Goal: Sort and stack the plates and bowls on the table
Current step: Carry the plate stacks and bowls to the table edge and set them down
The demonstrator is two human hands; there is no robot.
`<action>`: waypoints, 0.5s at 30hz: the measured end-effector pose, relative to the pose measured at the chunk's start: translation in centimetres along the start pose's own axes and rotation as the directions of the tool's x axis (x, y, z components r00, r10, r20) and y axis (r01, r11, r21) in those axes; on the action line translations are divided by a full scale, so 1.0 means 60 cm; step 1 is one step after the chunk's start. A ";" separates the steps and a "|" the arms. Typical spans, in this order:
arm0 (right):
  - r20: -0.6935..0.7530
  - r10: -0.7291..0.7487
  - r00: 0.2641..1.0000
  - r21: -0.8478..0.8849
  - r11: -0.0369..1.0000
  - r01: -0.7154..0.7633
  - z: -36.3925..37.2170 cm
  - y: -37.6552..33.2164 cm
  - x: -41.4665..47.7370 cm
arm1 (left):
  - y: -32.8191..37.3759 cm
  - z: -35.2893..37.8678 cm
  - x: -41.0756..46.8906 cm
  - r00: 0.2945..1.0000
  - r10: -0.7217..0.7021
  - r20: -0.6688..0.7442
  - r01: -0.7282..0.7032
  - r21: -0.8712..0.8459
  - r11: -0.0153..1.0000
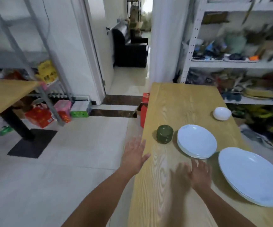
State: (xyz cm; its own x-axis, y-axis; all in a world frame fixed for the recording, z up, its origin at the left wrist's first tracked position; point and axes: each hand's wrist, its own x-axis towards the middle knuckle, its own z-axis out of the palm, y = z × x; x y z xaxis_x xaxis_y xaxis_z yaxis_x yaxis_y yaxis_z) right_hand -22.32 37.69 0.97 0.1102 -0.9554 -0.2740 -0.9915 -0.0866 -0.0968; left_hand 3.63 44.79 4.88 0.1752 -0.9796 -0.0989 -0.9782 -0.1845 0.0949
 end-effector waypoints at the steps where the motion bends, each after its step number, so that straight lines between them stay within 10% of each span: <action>1: 0.014 0.037 0.999 0.022 0.999 -0.037 0.005 -0.001 0.005 | 0.000 0.009 0.009 0.998 0.049 0.037 -0.049 0.008 0.999; 15: 0.084 0.547 0.833 0.321 0.776 -0.543 0.090 -0.112 -0.029 | -0.089 0.054 0.211 0.880 0.437 0.188 -0.450 0.029 0.893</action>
State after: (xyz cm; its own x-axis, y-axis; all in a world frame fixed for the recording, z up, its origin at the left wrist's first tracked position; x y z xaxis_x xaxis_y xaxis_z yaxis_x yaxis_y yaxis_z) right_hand -15.50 41.48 -3.08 -0.4451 -0.8192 -0.3616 -0.8075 0.5417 -0.2332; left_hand 10.71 33.62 -0.08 -0.2945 -0.9271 -0.2317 -0.9552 0.2783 0.1005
